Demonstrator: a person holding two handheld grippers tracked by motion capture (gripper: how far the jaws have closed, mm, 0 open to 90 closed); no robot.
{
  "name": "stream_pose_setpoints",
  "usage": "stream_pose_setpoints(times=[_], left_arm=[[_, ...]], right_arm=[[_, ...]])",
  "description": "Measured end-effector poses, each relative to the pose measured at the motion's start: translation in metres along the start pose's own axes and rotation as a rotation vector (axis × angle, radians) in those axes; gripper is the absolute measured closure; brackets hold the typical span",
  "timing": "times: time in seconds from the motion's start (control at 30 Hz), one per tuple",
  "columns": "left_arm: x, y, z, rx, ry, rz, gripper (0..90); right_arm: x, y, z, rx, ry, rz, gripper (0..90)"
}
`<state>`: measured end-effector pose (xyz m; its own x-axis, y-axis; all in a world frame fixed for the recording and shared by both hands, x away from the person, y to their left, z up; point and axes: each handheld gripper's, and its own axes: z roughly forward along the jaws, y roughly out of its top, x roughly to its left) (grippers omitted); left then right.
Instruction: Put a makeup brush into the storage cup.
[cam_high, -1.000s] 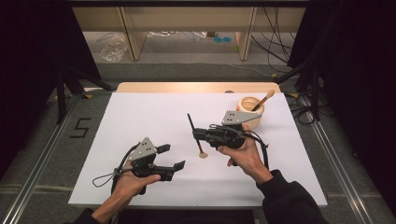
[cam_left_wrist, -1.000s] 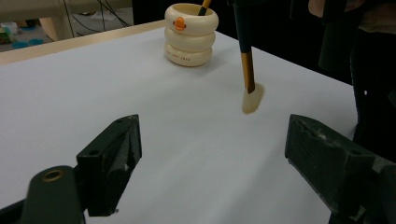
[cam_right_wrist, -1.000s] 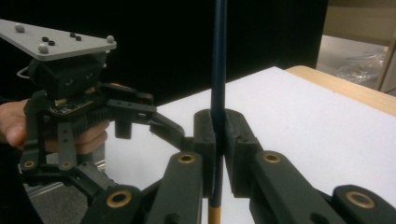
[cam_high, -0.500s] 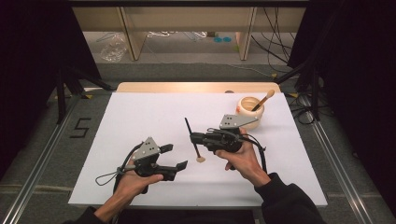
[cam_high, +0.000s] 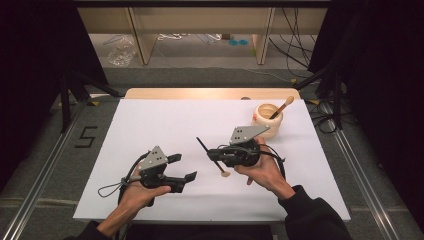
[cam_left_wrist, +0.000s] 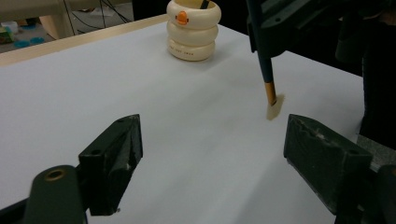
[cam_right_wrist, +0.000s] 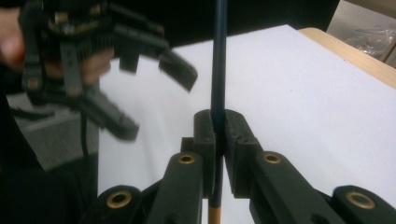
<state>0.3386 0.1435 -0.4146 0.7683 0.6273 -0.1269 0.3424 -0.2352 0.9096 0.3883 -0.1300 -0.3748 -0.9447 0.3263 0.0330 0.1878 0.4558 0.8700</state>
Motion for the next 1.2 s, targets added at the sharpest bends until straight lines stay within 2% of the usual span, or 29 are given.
stream_pose_setpoints(times=[0.1,0.3,0.33,0.4,0.5,0.57,0.6,0.63,0.73,0.8,0.9,0.93,0.97,1.07,1.1,1.13,1.17,1.2], left_arm=[[0.002,0.001,-0.003,0.011,-0.006,0.001,20.2],[0.004,0.007,-0.010,0.050,-0.013,0.087,23.4],[0.004,0.008,-0.011,0.060,-0.024,0.087,23.5],[0.004,0.008,-0.013,0.075,-0.021,0.113,25.0],[0.004,0.008,-0.012,0.098,-0.040,0.120,26.4],[0.002,0.007,-0.012,0.110,-0.036,0.139,28.0],[0.002,0.008,-0.012,0.123,-0.040,0.166,28.9],[0.001,0.008,-0.012,0.134,-0.039,0.159,29.2],[-0.002,0.010,-0.012,0.150,-0.047,0.196,31.0],[-0.004,0.012,-0.012,0.152,-0.055,0.204,32.0],[-0.005,0.013,-0.012,0.180,-0.063,0.224,33.0],[-0.005,0.014,-0.013,0.200,-0.062,0.245,33.2],[-0.006,0.013,-0.012,0.182,-0.063,0.232,33.6],[-0.007,0.014,-0.012,0.195,-0.067,0.240,35.3],[-0.007,0.014,-0.012,0.201,-0.071,0.251,35.7],[-0.008,0.014,-0.012,0.202,-0.077,0.247,36.5],[-0.008,0.015,-0.012,0.214,-0.076,0.263,37.7],[-0.009,0.015,-0.012,0.212,-0.073,0.262,38.0]], right_arm=[[0.004,0.001,-0.002,0.048,-0.007,-0.063,85.1],[0.009,0.004,-0.004,0.141,-0.017,-0.164,85.1],[0.010,0.005,-0.004,0.156,-0.021,-0.182,85.1],[0.011,0.006,-0.003,0.184,-0.020,-0.212,85.1],[0.013,0.007,-0.002,0.228,-0.018,-0.250,85.1],[0.015,0.007,-0.001,0.260,-0.014,-0.275,85.1],[0.016,0.007,0.000,0.277,-0.012,-0.284,85.0],[0.016,0.007,0.001,0.285,-0.003,-0.297,85.1],[0.018,0.008,0.003,0.309,-0.003,-0.317,85.1],[0.019,0.008,0.005,0.329,0.003,-0.335,85.1],[0.022,0.008,0.008,0.360,0.004,-0.371,85.1],[0.022,0.008,0.009,0.368,0.007,-0.379,85.1],[0.023,0.008,0.009,0.373,0.011,-0.392,85.1],[0.027,0.008,0.010,0.412,-0.001,-0.384,85.1],[0.026,0.008,0.012,0.408,0.020,-0.404,85.1],[0.027,0.007,0.012,0.406,0.006,-0.415,85.1],[0.027,0.008,0.013,0.419,0.007,-0.433,85.1],[0.027,0.007,0.014,0.428,0.015,-0.426,85.1]])
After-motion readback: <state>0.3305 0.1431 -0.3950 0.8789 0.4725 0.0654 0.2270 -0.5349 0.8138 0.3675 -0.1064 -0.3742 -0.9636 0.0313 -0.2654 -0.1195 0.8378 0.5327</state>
